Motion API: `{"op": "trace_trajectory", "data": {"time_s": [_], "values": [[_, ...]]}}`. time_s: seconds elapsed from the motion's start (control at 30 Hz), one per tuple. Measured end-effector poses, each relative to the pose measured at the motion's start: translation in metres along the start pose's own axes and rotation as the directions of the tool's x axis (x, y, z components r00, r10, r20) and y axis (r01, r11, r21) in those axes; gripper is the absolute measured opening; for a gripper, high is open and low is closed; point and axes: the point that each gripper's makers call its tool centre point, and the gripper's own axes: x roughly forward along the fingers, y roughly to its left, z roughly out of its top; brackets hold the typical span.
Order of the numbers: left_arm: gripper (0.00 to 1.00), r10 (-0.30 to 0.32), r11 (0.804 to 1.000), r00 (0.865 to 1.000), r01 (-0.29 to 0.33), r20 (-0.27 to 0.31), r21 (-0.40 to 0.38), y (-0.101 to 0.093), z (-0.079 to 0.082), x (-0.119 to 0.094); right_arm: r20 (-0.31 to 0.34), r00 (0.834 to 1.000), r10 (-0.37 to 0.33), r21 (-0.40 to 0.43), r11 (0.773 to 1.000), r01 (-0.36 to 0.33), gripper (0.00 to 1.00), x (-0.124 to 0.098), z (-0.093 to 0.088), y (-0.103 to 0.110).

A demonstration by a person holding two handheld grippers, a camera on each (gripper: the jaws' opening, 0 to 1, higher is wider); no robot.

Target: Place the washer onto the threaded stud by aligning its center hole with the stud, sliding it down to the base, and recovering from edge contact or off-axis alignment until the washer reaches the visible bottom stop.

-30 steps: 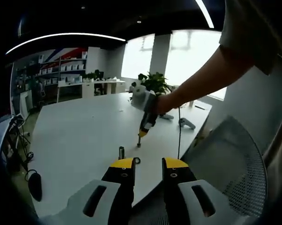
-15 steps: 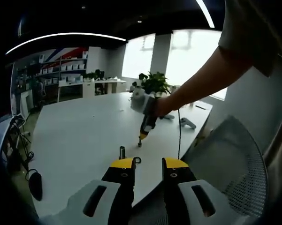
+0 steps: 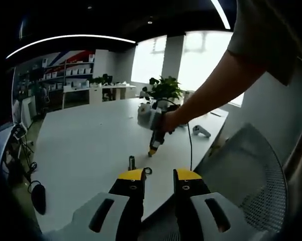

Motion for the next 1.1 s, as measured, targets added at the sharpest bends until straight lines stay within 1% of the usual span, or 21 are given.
{"op": "trace_trajectory", "data": {"time_s": [0.07,0.13,0.2,0.3,0.4,0.5,0.57,0.6,0.67,0.73,0.83,0.9,0.97,1.0,1.1], "values": [[0.2,-0.001,1.0,1.0,0.001,-0.001,0.001,0.0,0.0,0.0,0.004,1.0,-0.001,0.008,1.0,0.001,0.18,-0.001,-0.001,-0.001],[0.2,-0.008,1.0,1.0,0.008,-0.005,0.005,-0.001,-0.001,0.0,0.007,1.0,-0.017,0.019,1.0,0.017,0.2,-0.003,-0.005,-0.003],[0.2,-0.015,1.0,1.0,0.015,-0.011,0.005,-0.003,-0.002,0.0,0.018,1.0,-0.015,0.049,0.999,0.014,0.21,-0.007,-0.008,0.0],[0.2,-0.021,1.0,1.0,0.021,-0.012,0.006,-0.003,-0.002,0.0,0.044,0.998,-0.037,0.073,0.997,0.034,0.22,-0.015,-0.013,0.002],[0.2,-0.024,1.0,1.0,0.024,-0.01,0.009,-0.004,-0.002,0.0,0.092,0.994,-0.057,0.123,0.991,0.046,0.22,-0.024,-0.016,0.006],[0.2,-0.031,0.999,0.999,0.031,-0.015,0.011,-0.005,-0.003,0.0,0.15,0.986,-0.079,0.18,0.982,0.051,0.23,-0.035,-0.017,0.011],[0.2,-0.036,0.999,0.999,0.037,-0.016,0.013,-0.006,-0.003,0.0,0.203,0.975,-0.093,0.226,0.973,0.046,0.23,-0.044,-0.015,0.013],[0.2,-0.04,0.999,0.999,0.04,-0.017,0.015,-0.007,-0.003,0.0,0.236,0.966,-0.104,0.258,0.965,0.041,0.23,-0.05,-0.013,0.014],[0.2,-0.046,0.999,0.999,0.046,-0.017,0.018,-0.008,-0.003,0.0,0.283,0.953,-0.111,0.3,0.954,0.022,0.23,-0.058,-0.011,0.019],[0.2,-0.05,0.999,0.999,0.05,-0.017,0.017,-0.009,-0.003,0.0,0.313,0.941,-0.126,0.318,0.948,0.021,0.23,-0.064,-0.011,0.023],[0.2,-0.05,0.999,0.999,0.05,-0.009,0.021,-0.009,-0.001,0.0,0.365,0.922,-0.131,0.355,0.935,-0.008,0.23,-0.068,-0.009,0.033],[0.2,-0.051,0.998,0.999,0.051,-0.006,0.022,-0.009,-0.001,0.0,0.368,0.919,-0.14,0.35,0.937,0.002,0.23,-0.067,-0.012,0.039],[0.2,-0.051,0.998,0.999,0.051,-0.003,0.02,-0.009,-0.001,0.0,0.374,0.918,-0.136,0.353,0.936,-0.005,0.23,-0.066,-0.012,0.044],[0.2,-0.051,0.998,0.999,0.051,-0.004,0.02,-0.009,-0.001,0.0,0.376,0.918,-0.127,0.355,0.935,-0.016,0.23,-0.065,-0.011,0.048],[0.2,-0.053,0.998,0.999,0.054,-0.008,0.02,-0.01,-0.001,0.0,0.37,0.921,-0.12,0.342,0.94,-0.015,0.23,-0.063,-0.011,0.054]]}}
